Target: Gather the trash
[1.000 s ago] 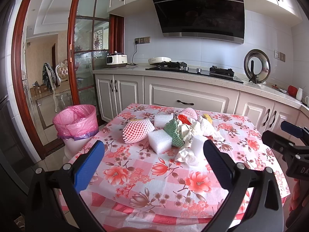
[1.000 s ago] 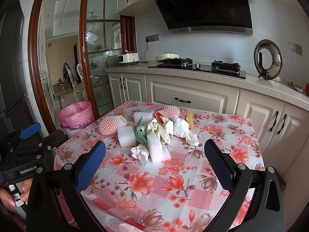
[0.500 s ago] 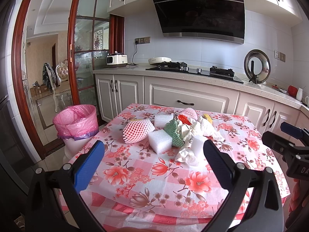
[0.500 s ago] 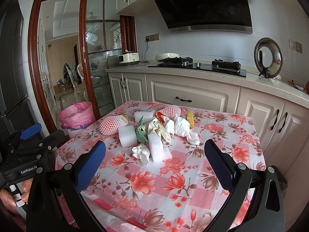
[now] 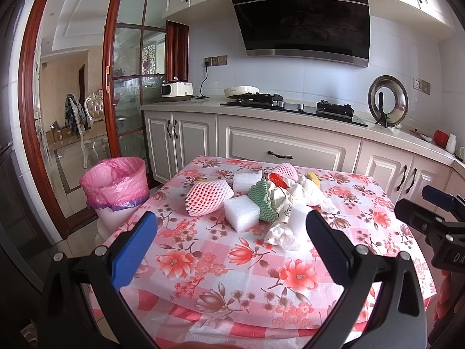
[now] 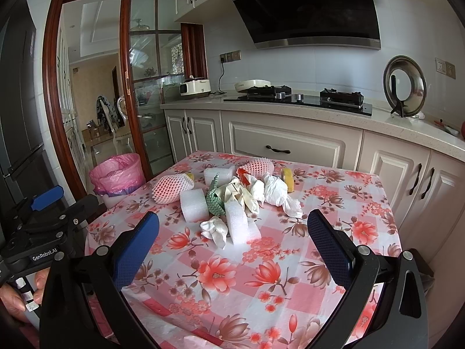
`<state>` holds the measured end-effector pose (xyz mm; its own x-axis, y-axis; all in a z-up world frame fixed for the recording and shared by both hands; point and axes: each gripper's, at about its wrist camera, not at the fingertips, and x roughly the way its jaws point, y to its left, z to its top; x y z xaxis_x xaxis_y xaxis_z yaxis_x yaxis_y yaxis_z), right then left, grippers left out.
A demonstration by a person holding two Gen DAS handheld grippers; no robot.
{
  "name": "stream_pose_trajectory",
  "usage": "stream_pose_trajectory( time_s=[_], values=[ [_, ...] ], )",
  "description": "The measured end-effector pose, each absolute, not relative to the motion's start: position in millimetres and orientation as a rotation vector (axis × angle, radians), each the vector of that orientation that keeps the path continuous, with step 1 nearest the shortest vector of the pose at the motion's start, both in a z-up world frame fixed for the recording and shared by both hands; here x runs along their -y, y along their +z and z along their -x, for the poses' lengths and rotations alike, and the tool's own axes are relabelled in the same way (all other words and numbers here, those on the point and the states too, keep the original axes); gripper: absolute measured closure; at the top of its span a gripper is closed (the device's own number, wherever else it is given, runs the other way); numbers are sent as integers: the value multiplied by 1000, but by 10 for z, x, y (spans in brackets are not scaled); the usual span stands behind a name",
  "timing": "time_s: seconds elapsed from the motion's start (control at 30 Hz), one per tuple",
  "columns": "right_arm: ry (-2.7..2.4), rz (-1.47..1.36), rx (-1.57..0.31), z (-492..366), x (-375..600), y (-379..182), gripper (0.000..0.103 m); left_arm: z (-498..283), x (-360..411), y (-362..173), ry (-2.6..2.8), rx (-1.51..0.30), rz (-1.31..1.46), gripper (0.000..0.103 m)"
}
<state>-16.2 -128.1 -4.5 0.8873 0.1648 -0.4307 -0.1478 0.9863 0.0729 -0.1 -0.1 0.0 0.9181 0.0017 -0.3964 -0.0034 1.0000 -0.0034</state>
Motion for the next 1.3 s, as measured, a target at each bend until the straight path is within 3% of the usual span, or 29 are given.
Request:
stream_pose_trajectory(
  time_s=[1.3],
  values=[
    [161, -51, -456, 167, 1201, -127, 7, 4, 0, -6, 1, -412, 5, 4]
  ],
)
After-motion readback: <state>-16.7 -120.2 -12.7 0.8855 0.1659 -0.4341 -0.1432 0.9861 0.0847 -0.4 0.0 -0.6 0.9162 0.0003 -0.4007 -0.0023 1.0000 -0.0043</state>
